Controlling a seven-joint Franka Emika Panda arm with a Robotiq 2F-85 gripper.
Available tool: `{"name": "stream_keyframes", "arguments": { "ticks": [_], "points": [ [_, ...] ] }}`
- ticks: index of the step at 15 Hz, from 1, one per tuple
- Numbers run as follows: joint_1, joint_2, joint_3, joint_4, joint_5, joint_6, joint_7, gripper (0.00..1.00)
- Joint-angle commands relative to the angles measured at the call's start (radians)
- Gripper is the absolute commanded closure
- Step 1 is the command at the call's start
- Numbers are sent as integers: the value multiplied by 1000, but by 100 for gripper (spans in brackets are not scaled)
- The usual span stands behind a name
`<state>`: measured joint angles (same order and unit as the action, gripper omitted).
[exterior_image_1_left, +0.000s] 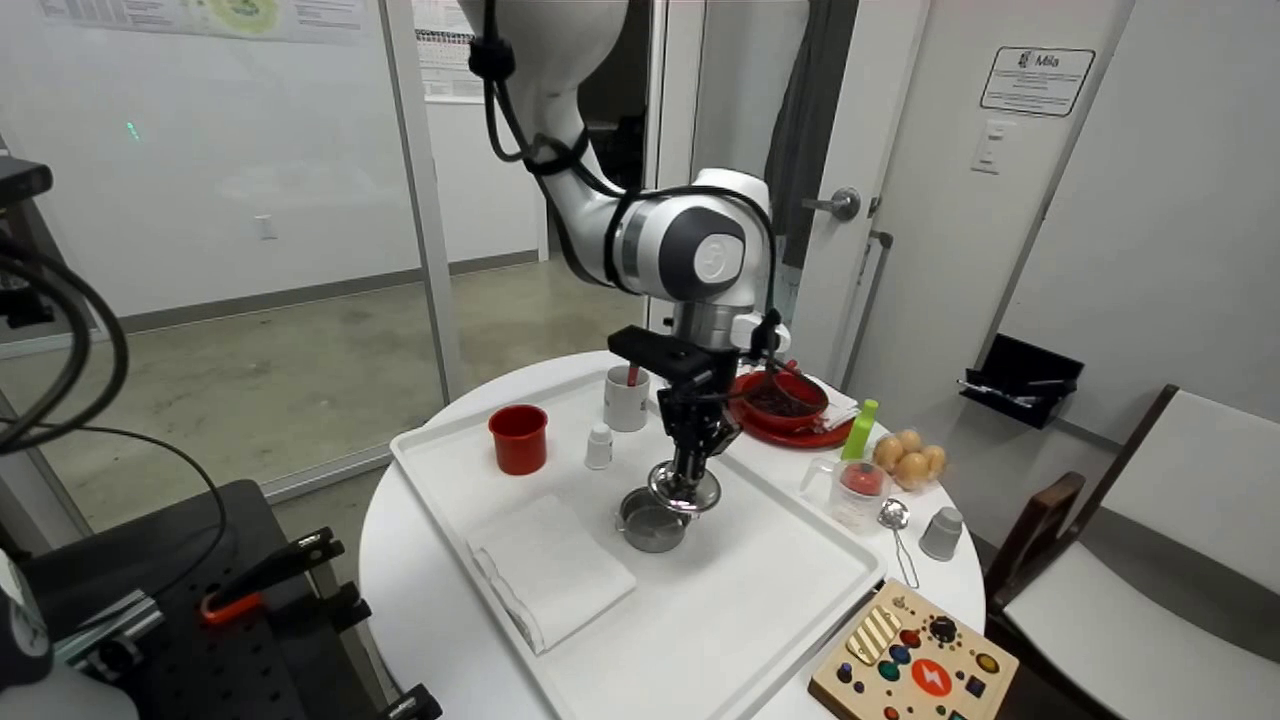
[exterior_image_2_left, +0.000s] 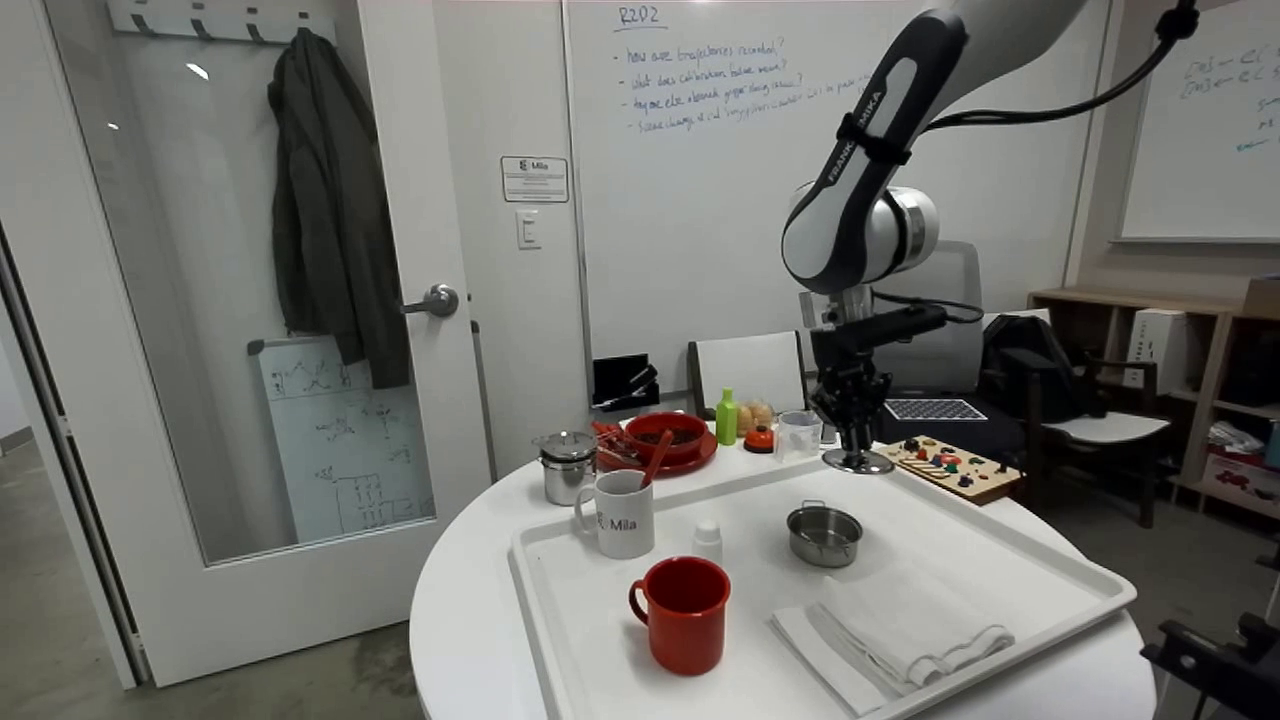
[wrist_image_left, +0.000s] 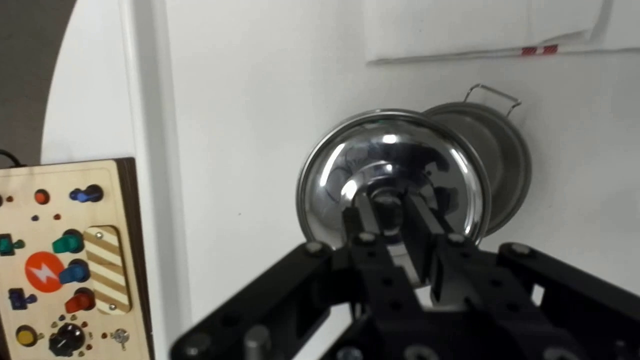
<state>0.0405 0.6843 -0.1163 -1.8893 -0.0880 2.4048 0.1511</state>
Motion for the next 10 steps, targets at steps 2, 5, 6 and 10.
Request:
{"name": "stream_keyframes", "arguments": {
  "ticks": [2, 5, 6, 10],
  "points": [
    [42, -16, 14, -43, -41, -13, 7, 95],
    [61, 21, 7, -15, -55, -11, 28, 95],
    [67, 36, 3, -4, -59, -8, 39, 95],
    [69, 103, -2, 52, -56, 10, 68, 95]
  ]
}}
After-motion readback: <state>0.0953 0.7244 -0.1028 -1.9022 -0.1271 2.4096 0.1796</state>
